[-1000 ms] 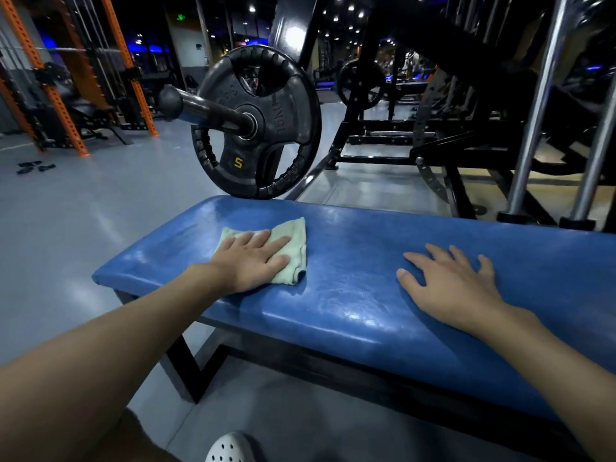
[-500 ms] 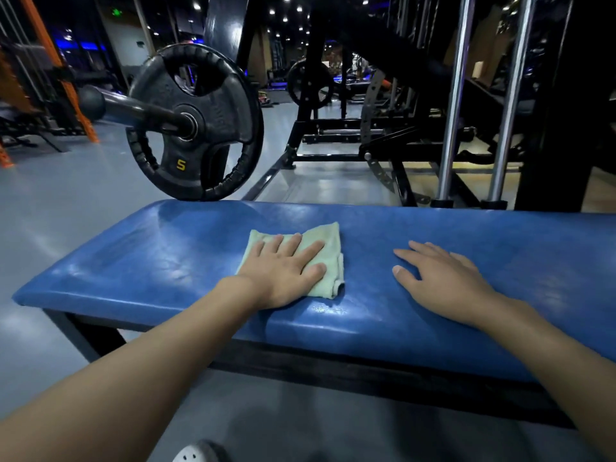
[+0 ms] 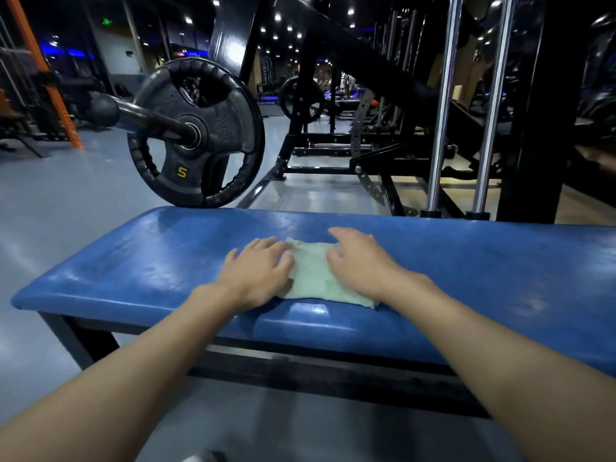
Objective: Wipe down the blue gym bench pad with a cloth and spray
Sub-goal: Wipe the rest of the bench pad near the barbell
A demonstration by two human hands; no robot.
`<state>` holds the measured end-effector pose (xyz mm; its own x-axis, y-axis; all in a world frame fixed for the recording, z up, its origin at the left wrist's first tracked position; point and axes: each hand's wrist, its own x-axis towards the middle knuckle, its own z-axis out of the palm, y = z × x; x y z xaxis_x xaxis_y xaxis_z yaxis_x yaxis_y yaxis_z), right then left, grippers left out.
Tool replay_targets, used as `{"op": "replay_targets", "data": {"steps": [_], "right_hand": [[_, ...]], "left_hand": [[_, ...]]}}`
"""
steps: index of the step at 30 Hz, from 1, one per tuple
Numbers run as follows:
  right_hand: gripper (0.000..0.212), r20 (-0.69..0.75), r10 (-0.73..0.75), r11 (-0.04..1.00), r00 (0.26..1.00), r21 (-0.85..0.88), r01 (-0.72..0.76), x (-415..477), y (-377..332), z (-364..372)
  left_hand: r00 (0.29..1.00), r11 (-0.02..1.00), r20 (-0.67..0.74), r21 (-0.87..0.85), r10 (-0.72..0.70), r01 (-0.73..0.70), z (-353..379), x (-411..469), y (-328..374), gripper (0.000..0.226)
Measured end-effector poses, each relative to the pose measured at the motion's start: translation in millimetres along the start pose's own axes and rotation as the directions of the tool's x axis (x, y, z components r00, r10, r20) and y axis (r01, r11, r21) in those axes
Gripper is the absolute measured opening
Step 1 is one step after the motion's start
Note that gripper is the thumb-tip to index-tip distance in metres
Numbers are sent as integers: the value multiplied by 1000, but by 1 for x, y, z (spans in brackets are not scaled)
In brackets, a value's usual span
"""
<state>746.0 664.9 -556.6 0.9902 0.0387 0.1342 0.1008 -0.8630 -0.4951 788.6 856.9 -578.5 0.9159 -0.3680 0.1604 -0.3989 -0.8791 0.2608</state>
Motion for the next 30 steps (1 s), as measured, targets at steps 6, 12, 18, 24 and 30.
{"op": "replay_targets", "data": {"steps": [6, 12, 18, 24, 30], "right_hand": [[57, 206, 0, 946, 979, -317, 66, 8, -10, 40], [57, 214, 68, 938, 974, -347, 11, -9, 19, 20], [56, 179, 125, 936, 976, -347, -56, -32, 61, -6], [56, 134, 192, 932, 972, -335, -138, -61, 111, -40], [57, 86, 290, 906, 953, -345, -245, -90, 164, -74]], "left_hand": [[998, 999, 44, 9, -36, 36, -2, -16, -32, 48], [995, 998, 94, 54, -18, 13, 4, -7, -8, 45], [990, 995, 118, 42, 80, -85, 14, 3, 34, 46], [978, 987, 169, 85, 120, -136, 31, 15, 88, 48], [942, 956, 202, 67, 267, -286, 48, 27, 146, 50]]}}
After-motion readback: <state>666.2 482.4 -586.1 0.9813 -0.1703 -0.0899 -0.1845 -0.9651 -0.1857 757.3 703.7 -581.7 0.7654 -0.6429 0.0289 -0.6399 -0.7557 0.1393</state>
